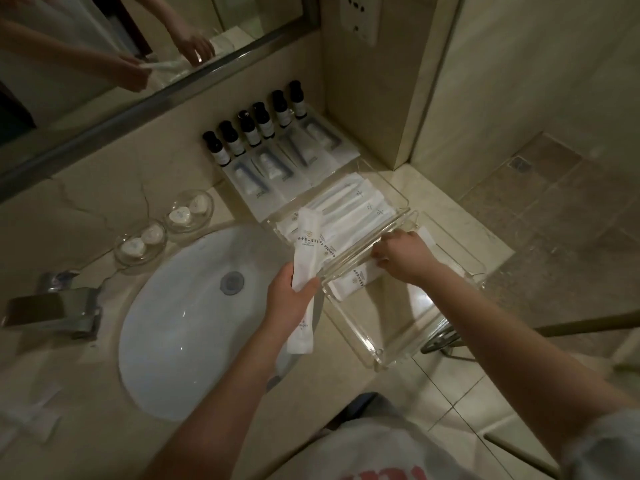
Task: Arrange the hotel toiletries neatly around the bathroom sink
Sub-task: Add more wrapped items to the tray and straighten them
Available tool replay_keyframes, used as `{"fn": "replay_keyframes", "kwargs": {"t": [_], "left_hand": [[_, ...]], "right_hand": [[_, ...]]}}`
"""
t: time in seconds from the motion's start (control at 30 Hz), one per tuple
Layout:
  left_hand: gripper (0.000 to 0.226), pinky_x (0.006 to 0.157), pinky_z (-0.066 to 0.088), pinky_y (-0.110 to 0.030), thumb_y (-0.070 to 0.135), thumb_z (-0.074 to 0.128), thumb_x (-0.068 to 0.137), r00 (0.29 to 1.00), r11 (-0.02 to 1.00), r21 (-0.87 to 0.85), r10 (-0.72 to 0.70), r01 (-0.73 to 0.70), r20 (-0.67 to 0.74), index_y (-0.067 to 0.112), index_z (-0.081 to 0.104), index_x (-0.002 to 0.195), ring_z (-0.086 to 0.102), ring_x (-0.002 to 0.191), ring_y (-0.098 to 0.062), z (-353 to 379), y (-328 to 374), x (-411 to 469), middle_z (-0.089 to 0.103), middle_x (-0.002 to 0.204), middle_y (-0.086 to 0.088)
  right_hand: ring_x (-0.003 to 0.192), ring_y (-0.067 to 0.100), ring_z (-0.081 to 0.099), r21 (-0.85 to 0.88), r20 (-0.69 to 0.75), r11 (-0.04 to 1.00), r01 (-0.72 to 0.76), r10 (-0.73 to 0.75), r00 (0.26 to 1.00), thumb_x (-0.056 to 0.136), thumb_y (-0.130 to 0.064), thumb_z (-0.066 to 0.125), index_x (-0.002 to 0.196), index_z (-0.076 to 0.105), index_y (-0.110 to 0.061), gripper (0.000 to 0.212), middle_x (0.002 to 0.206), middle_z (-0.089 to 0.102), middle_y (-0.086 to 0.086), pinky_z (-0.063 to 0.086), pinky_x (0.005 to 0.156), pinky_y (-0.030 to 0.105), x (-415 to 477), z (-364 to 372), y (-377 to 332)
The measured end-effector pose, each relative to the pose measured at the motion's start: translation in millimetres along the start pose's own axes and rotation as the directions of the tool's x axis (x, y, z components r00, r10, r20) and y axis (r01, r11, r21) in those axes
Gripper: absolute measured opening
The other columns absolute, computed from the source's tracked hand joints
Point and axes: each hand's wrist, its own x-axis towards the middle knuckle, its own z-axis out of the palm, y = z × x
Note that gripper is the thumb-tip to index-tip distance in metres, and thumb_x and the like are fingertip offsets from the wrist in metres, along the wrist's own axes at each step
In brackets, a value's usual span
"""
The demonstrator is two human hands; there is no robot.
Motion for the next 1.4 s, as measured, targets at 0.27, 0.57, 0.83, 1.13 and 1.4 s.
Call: {"fn": "replay_keyframes", "kwargs": {"t": [0.27, 0.57, 0.83, 1.13, 1.4], "left_hand": [[0.025, 0.068, 0.047, -0.021, 0.018, 0.066, 0.083, 1.0, 1.0, 0.001, 0.0, 0.0, -0.01, 0.016, 0.058, 0.106, 0.062, 0.089, -0.018, -1.5, -1.1, 3.9, 0.065, 0.1, -0.003], [0.015, 0.062, 0.046, -0.011, 0.017, 0.064, 0.086, 0.999, 1.0, 0.011, 0.027, -0.028, 0.03, 0.018, 0.055, 0.099, 0.058, 0.081, -0.011, 5.8, 6.5, 2.9, 0.061, 0.091, 0.001], [0.014, 0.073, 0.051, -0.02, 0.015, 0.053, 0.09, 0.996, 0.962, -0.271, -0.003, -0.02, -0.085, 0.007, 0.056, 0.101, 0.063, 0.081, -0.012, 10.1, 41.4, 10.1, 0.07, 0.084, 0.006], [0.012, 0.081, 0.055, -0.031, 0.007, 0.055, 0.089, 0.99, 0.88, -0.467, 0.029, -0.091, -0.139, 0.015, 0.052, 0.098, 0.069, 0.087, -0.012, 17.7, 66.2, 11.2, 0.073, 0.094, 0.0], [0.026, 0.083, 0.055, -0.028, 0.008, 0.06, 0.088, 0.958, 0.801, -0.578, -0.014, -0.16, -0.285, 0.018, 0.055, 0.112, 0.067, 0.091, -0.012, -20.1, 65.9, 21.9, 0.067, 0.099, -0.002]], "right_hand": [[0.09, 0.035, 0.06, 0.169, -0.309, 0.983, -0.067, 0.117, 0.944, 0.077, -0.02, 0.072, 0.111, 0.067, -0.016, 0.034, 0.111, 0.061, 0.019, 0.052, 0.067, 0.04, -47.9, 39.1, -10.9], [0.097, 0.037, 0.063, 0.195, -0.312, 0.98, 0.032, 0.031, 0.95, 0.073, -0.014, 0.077, 0.109, 0.069, -0.013, 0.037, 0.118, 0.062, 0.021, 0.058, 0.07, 0.045, -40.2, 36.7, -2.6], [0.093, 0.017, 0.062, 0.774, -0.172, 0.629, -0.072, 0.318, 0.932, 0.092, -0.023, 0.057, 0.112, 0.064, -0.012, 0.024, 0.107, 0.066, 0.004, 0.052, 0.084, 0.034, -51.8, 5.9, -39.3], [0.059, 0.012, 0.062, 0.99, 0.124, -0.074, -0.119, 0.058, 0.991, 0.092, -0.012, 0.056, 0.084, 0.061, -0.007, 0.011, 0.067, 0.066, 0.001, 0.048, 0.058, 0.021, -38.1, -5.9, -96.4], [0.056, 0.016, 0.059, 0.992, 0.123, -0.025, -0.121, 0.17, 0.978, 0.083, -0.009, 0.066, 0.086, 0.068, -0.006, 0.004, 0.067, 0.063, 0.009, 0.05, 0.058, 0.02, -43.7, -11.3, -55.9]]}}
